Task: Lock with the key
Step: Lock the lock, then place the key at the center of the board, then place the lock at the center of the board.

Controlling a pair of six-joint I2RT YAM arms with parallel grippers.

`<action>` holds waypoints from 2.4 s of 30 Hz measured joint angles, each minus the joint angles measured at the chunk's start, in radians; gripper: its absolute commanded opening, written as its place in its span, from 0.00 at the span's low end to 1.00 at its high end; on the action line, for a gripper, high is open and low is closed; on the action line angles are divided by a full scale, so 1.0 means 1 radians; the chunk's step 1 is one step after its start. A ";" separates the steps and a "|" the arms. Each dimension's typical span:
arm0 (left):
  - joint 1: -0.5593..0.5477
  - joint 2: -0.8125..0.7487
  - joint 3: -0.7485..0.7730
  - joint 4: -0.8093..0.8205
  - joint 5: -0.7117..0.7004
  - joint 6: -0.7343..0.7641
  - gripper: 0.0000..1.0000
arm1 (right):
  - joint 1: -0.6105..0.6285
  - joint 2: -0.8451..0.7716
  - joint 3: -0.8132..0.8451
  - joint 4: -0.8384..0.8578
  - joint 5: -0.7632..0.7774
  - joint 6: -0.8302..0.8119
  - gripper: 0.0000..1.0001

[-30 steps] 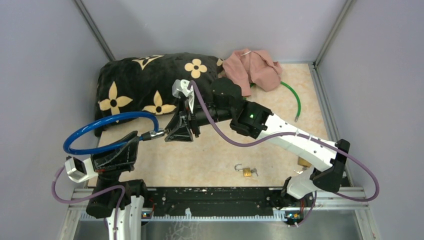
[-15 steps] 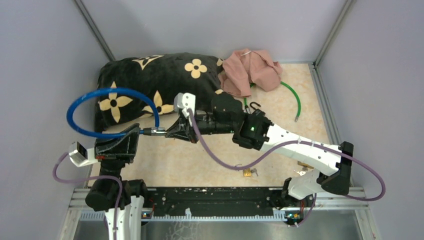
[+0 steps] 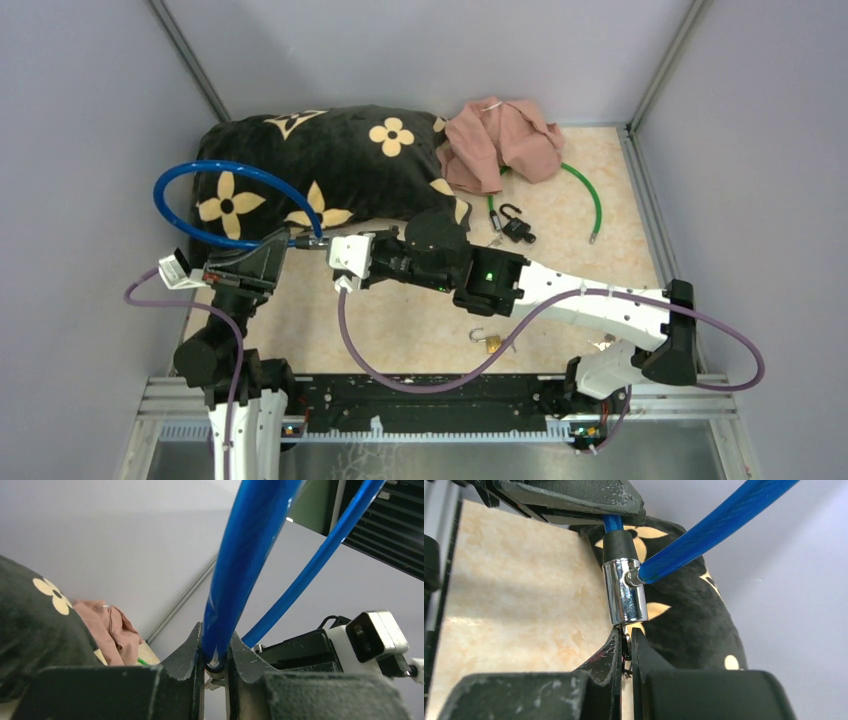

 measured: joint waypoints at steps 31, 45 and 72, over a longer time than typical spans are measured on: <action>-0.006 -0.081 0.010 -0.017 -0.072 0.376 0.00 | -0.264 -0.291 -0.489 0.076 -0.099 0.176 0.00; -0.028 0.218 -0.093 -0.815 0.149 0.334 0.00 | -0.277 -0.308 -0.515 0.038 -0.091 0.397 0.00; -0.080 0.241 -0.090 -1.174 -0.032 0.235 0.99 | -0.209 0.499 0.020 -0.116 0.036 0.830 0.73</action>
